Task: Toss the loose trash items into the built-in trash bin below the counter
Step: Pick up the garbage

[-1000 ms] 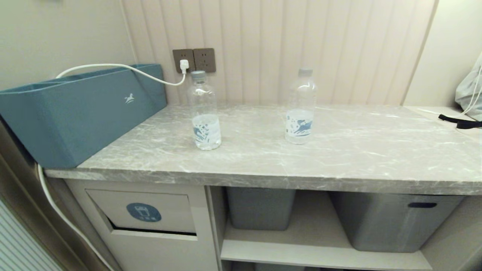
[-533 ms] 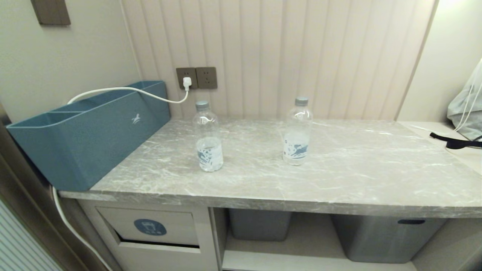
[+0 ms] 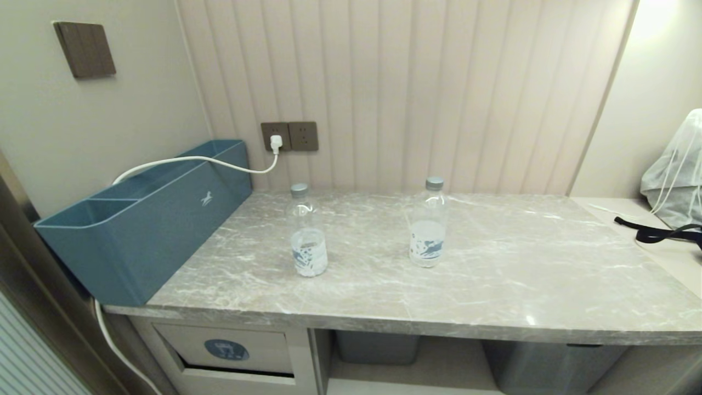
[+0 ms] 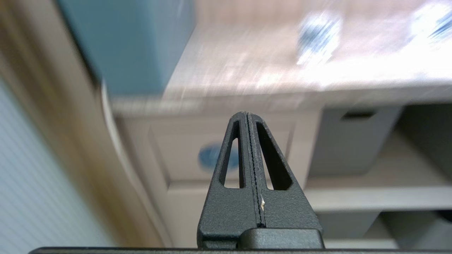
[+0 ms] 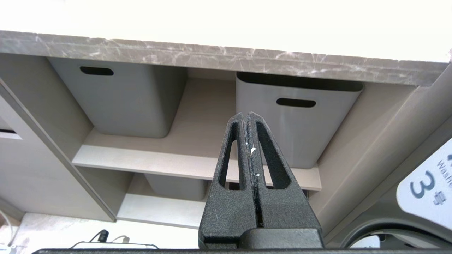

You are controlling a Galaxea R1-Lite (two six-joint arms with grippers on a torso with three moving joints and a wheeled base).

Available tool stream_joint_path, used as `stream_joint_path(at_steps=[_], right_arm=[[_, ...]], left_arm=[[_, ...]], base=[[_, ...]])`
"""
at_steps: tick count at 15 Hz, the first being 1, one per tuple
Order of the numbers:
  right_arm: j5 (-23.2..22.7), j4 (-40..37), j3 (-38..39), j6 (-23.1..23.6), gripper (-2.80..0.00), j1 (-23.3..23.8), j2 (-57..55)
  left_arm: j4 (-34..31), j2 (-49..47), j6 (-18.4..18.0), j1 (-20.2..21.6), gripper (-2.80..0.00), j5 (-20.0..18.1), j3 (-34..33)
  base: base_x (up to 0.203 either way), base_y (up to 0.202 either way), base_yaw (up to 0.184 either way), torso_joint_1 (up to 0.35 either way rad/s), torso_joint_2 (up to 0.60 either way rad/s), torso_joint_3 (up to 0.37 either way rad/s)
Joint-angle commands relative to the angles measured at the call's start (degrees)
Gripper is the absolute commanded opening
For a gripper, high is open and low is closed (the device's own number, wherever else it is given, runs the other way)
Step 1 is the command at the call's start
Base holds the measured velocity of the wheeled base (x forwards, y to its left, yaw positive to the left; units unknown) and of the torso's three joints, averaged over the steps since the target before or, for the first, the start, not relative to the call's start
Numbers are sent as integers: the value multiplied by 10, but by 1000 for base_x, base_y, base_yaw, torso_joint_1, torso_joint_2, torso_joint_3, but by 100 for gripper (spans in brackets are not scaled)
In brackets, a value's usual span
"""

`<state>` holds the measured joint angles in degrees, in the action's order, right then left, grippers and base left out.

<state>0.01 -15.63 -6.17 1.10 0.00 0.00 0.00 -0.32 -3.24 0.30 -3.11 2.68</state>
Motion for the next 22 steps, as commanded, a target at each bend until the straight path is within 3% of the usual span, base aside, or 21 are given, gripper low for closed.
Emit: stream_joint_path(at_steps=[1,4,5,8,10,13,15,19,22], right_arm=[[0,-1,0,0,-280,0,0],[0,-1,0,1,-280,0,0],[0,-1,0,1,-280,0,0],[0,-1,0,1,-280,0,0],[0,-1,0,1,-280,0,0],[0,-1,-1,1,-280,0,0],[-1,-1,-1,1,-280,0,0],[0,-1,-1,0,-280,0,0],[-1,-1,-1,1,-280,-1,0]], left_arm=[[1,-28,-1,0,-280,-17,39],[18,-204,-2,-2,-280,-99,141],[23,-279,-4,-4,0,-136,180],[59,-482,-26,-19,0,-219,256],[145,-601,-38,-38,0,-242,261],[306,-758,-46,-66,0,-247,243],[380,-852,-48,-87,0,-246,250],[434,-990,-46,-140,0,-242,349],[467,-1059,-46,-152,0,-241,388]], base=[[0,0,0,53,-102,-54],[0,0,0,16,-32,-15],[0,0,0,0,0,0],[0,0,0,0,0,0],[0,0,0,0,0,0],[0,0,0,0,0,0],[0,0,0,0,0,0],[0,0,0,0,0,0],[0,0,0,0,0,0]])
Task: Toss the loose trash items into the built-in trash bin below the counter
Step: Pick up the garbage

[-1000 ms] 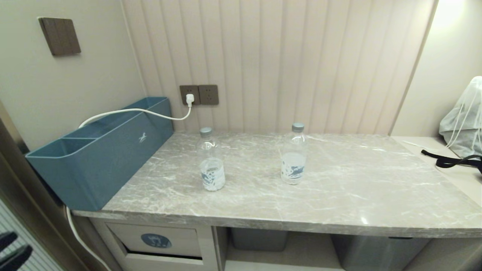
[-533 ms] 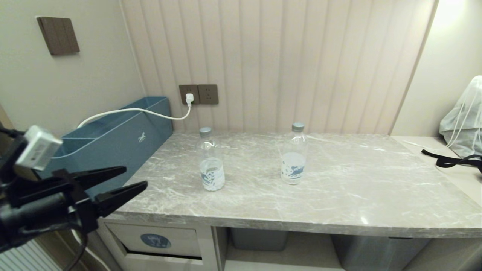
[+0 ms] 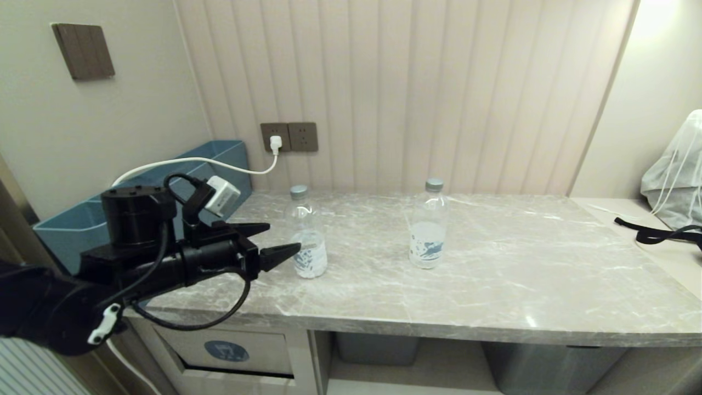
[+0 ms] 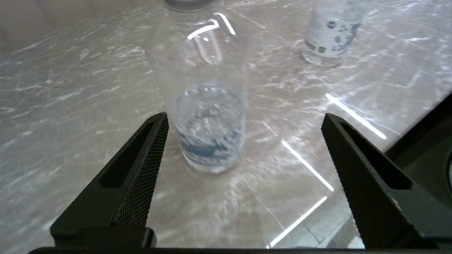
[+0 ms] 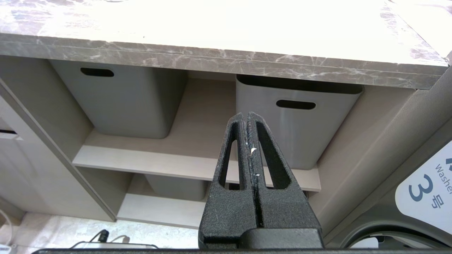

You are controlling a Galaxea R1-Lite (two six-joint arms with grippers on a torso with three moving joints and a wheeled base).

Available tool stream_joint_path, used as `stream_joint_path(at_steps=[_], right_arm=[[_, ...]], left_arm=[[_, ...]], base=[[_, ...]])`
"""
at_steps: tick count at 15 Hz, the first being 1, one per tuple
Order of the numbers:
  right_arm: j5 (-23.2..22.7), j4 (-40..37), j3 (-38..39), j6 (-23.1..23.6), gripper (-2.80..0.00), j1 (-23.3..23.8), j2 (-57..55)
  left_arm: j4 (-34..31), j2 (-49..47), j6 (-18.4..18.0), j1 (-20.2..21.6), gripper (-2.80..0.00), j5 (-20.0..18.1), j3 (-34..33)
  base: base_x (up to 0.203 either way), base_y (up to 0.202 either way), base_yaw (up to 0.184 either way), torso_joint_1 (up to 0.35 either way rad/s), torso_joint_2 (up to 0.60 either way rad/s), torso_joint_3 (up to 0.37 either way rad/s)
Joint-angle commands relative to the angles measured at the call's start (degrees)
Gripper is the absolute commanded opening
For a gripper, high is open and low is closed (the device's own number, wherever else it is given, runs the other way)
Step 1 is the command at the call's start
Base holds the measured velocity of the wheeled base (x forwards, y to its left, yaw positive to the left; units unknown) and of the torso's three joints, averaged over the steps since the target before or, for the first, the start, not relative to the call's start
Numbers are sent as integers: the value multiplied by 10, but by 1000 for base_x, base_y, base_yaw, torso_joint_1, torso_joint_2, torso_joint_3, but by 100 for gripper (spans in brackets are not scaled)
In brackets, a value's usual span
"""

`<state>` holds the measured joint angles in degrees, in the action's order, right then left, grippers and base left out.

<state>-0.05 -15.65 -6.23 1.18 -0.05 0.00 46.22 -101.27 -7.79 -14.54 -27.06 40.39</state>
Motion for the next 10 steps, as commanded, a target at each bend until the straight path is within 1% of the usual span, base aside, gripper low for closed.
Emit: stream_joint_path(at_steps=[1,4,5,8,10], right_arm=[[0,-1,0,0,-280,0,0],[0,-1,0,1,-280,0,0],[0,-1,0,1,-280,0,0],[0,-1,0,1,-280,0,0],[0,-1,0,1,-280,0,0]], left_arm=[[10,-67,0,-4,0,-1,31],[29,-115,2,-1,0,-1,68],[44,-128,8,-1,0,-1,74],[115,-171,34,-3,0,-2,92],[126,-189,43,-6,0,-4,103]], base=[[0,0,0,0,0,0],[0,0,0,0,0,0],[0,0,0,0,0,0],[0,0,0,0,0,0],[0,0,0,0,0,0]])
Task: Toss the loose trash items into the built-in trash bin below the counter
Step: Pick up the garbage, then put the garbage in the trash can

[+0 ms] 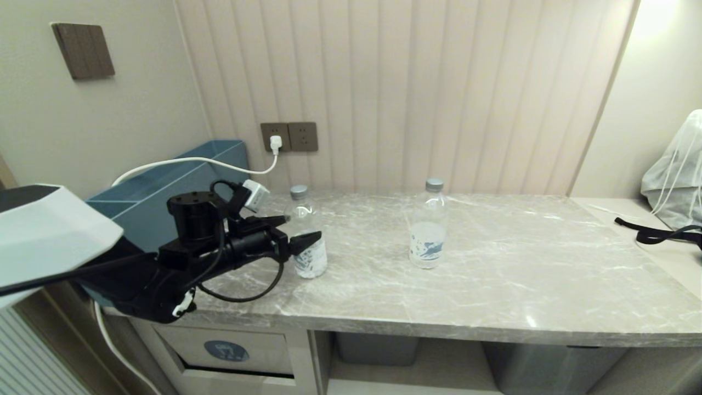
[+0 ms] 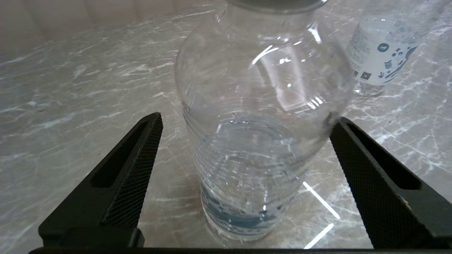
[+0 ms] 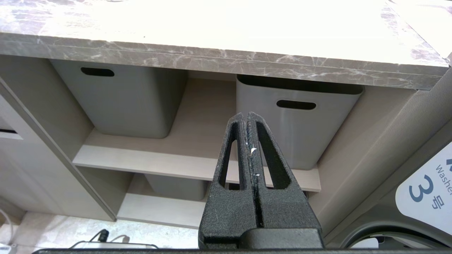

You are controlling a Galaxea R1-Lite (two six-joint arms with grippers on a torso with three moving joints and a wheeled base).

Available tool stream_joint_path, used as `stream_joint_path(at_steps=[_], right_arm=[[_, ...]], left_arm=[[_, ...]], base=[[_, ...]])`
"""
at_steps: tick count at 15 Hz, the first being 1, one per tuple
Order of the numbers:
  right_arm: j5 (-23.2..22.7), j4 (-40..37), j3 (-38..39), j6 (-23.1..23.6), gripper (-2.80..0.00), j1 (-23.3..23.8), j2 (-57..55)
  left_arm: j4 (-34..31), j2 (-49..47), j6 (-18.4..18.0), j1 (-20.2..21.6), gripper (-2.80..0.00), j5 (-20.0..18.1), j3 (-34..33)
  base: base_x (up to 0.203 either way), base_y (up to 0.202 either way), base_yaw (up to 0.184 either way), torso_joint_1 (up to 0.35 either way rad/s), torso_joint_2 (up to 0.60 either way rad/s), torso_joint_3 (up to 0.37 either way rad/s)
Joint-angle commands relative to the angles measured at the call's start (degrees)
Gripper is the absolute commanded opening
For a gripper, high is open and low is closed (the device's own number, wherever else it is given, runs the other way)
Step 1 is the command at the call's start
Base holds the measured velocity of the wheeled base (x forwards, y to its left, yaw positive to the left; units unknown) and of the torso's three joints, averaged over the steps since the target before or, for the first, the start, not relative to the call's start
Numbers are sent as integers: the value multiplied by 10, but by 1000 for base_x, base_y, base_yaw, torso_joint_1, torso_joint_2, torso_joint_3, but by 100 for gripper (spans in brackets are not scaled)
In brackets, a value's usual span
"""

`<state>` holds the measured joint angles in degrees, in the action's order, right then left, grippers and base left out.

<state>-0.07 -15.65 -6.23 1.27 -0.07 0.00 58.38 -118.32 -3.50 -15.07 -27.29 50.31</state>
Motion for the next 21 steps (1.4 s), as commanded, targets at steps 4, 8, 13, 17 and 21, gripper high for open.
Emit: stream_joint_path(at_steps=[4,8,13,17,21], right_arm=[[0,-1,0,1,-280,0,0],[-1,0,0,0,-280,0,0],[-1,0,0,-4,-280,0,0],[-1,0,0,-3,-280,0,0],[0,0,0,-1,-280,0,0]], left_arm=[[5,-42,4,-10,-280,-3,32],[5,-42,18,-22,-280,-1,39],[4,67,189,-57,-280,87,27],[4,222,325,-84,-280,216,-73],[-7,389,462,-85,-280,329,-182]], base=[[0,0,0,0,0,0],[0,0,0,0,0,0],[0,0,0,-14,21,15],[0,0,0,-199,435,241],[0,0,0,-232,517,289]])
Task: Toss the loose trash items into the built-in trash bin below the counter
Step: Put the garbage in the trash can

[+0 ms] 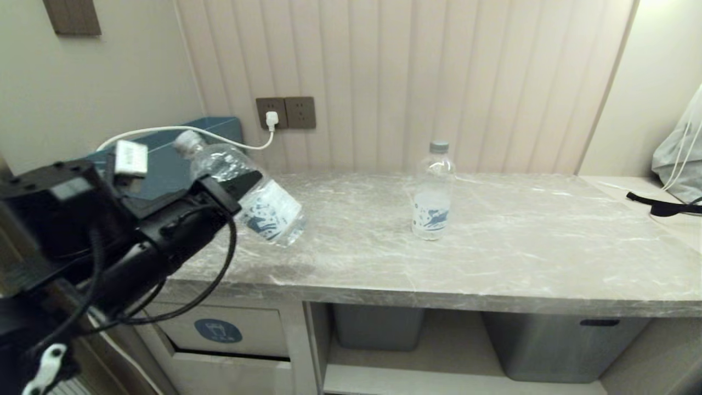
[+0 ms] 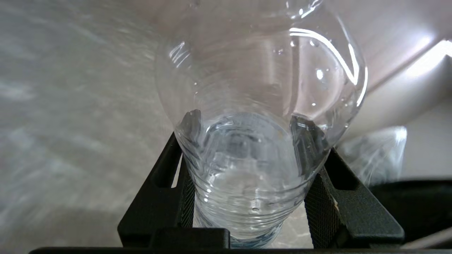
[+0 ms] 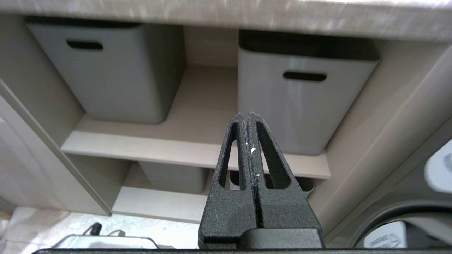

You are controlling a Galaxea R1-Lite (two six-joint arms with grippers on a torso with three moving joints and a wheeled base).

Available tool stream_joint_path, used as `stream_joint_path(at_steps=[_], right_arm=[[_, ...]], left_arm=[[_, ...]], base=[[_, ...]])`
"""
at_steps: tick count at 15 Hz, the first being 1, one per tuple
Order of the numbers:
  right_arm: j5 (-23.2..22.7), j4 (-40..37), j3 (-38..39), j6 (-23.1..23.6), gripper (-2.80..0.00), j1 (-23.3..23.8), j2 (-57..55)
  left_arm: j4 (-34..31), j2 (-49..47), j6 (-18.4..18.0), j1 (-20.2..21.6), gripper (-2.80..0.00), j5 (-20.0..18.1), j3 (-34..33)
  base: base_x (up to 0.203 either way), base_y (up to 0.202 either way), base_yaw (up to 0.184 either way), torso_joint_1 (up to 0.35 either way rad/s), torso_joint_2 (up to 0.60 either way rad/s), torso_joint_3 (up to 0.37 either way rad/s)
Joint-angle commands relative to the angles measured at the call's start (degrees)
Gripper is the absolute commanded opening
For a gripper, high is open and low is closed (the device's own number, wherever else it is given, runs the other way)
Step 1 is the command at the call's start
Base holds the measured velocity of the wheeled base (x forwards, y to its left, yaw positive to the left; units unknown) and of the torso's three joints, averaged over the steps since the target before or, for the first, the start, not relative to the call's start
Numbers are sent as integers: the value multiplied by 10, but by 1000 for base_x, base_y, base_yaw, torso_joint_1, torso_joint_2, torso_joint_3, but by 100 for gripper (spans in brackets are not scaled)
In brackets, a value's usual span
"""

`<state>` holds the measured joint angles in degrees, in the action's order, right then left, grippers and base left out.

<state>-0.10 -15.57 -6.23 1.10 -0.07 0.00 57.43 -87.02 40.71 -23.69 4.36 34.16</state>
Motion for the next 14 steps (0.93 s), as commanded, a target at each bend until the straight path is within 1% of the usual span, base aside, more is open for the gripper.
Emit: stream_joint_path(at_steps=[1,4,5,6,7,9,10,12,14], right_arm=[[0,-1,0,0,-280,0,-1],[0,-1,0,0,-280,0,0],[0,-1,0,-1,-280,0,0],[0,-1,0,-1,-280,0,0],[0,-2,0,0,-280,0,0],[0,-1,0,0,-280,0,0],[0,-1,0,-1,-280,0,0],[0,-1,0,0,-280,0,0],[0,-1,0,-1,-280,0,0]], left_arm=[[-4,116,40,9,-280,26,-49],[-26,227,80,34,-280,48,-153],[-39,248,103,53,-280,52,-178],[-64,264,149,68,-280,55,-185],[-102,275,198,75,-280,56,-182],[-187,292,284,81,-280,56,-166],[-218,290,312,85,-280,52,-164],[-223,243,330,107,-280,42,-161],[-210,162,356,159,-280,18,-139]], base=[[0,0,0,-225,518,300],[0,0,0,-215,505,283],[0,0,0,-208,496,288],[0,0,0,-200,496,290],[0,0,0,-194,490,285],[0,0,0,-194,476,280],[0,0,0,-193,482,287],[0,0,0,-177,474,292],[0,0,0,-167,463,291]])
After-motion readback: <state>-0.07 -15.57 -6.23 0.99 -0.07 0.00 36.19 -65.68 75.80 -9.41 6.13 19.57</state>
